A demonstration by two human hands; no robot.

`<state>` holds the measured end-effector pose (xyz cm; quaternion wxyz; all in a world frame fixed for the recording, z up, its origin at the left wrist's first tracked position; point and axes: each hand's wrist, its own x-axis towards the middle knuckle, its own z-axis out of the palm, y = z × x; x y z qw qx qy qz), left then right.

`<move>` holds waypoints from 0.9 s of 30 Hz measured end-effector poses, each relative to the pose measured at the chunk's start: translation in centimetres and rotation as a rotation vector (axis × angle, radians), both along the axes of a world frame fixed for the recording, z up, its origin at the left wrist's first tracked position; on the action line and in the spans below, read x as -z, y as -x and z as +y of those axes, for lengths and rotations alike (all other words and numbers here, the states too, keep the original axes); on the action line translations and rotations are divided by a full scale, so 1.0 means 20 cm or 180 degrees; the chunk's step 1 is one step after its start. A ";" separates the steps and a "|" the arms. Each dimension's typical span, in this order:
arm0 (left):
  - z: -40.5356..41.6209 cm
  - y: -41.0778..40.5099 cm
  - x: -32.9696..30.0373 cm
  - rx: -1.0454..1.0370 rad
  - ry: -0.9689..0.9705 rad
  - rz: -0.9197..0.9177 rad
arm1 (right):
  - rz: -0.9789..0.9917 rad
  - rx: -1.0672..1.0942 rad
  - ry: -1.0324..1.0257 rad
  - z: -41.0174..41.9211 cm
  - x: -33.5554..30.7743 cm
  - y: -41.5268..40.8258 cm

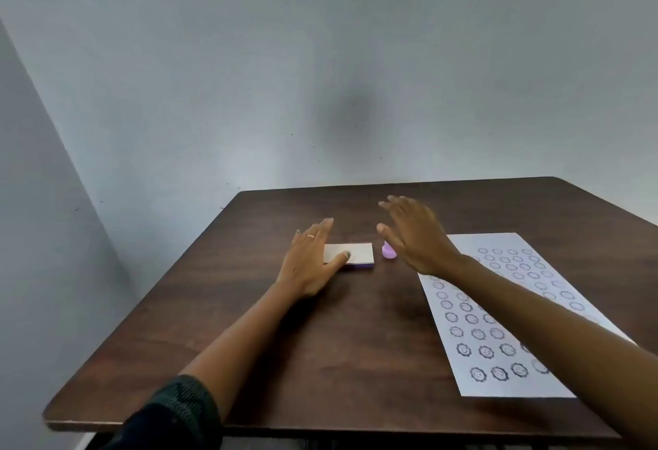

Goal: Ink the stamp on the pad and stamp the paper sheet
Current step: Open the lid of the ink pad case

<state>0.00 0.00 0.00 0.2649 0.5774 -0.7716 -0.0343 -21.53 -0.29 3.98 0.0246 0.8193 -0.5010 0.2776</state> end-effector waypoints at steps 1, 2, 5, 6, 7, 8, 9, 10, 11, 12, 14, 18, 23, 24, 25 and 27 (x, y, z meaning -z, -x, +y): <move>0.00 -0.03 0.00 -0.0006 -0.0125 0.0102 | 0.0000 -0.0040 0.0068 0.00 0.01 0.00; 0.00 -0.05 0.00 0.0004 -0.0280 0.0169 | 0.0061 -0.0109 0.0087 0.00 0.01 0.00; 0.00 -0.12 0.02 -0.0045 -0.0704 0.0317 | 0.0431 -0.0351 0.0013 0.01 0.02 -0.04; -0.01 -0.13 0.03 -0.0031 -0.0742 0.0315 | 0.0573 -0.0444 0.0027 0.00 0.03 -0.06; -0.01 -0.14 0.03 -0.0011 -0.0758 0.0319 | 0.0701 -0.0526 -0.0015 -0.01 0.03 -0.09; -0.03 -0.15 0.04 0.0019 -0.0705 0.0342 | 0.0818 -0.0597 -0.0057 -0.02 0.04 -0.11; -0.03 -0.16 0.05 0.0048 -0.0689 0.0351 | 0.0933 -0.0653 -0.0125 -0.03 0.05 -0.13; -0.03 -0.17 0.05 0.0080 -0.0663 0.0371 | 0.1027 -0.0696 -0.0183 -0.04 0.06 -0.15; -0.03 -0.17 0.05 0.0094 -0.0659 0.0394 | 0.1078 -0.0722 -0.0276 -0.05 0.07 -0.16; -0.04 -0.18 0.06 0.0114 -0.0644 0.0437 | 0.1083 -0.0751 -0.0369 -0.06 0.08 -0.18; -0.04 -0.19 0.06 0.0140 -0.0621 0.0465 | 0.1062 -0.0739 -0.0596 -0.07 0.08 -0.20; -0.04 -0.20 0.07 0.0163 -0.0552 0.0466 | 0.0983 -0.0772 -0.0721 -0.07 0.10 -0.22; 0.01 -0.20 0.05 0.0183 -0.0550 0.0434 | 0.0727 -0.0857 -0.0633 -0.02 0.12 -0.21; 0.02 -0.20 0.05 0.0203 -0.0554 0.0426 | 0.0678 -0.0904 -0.0616 -0.01 0.13 -0.20; 0.04 -0.21 0.05 0.0224 -0.0581 0.0408 | 0.0642 -0.0948 -0.0610 0.02 0.13 -0.20; 0.08 -0.22 0.04 0.0289 -0.0622 0.0395 | 0.0607 -0.1028 -0.0556 0.07 0.14 -0.19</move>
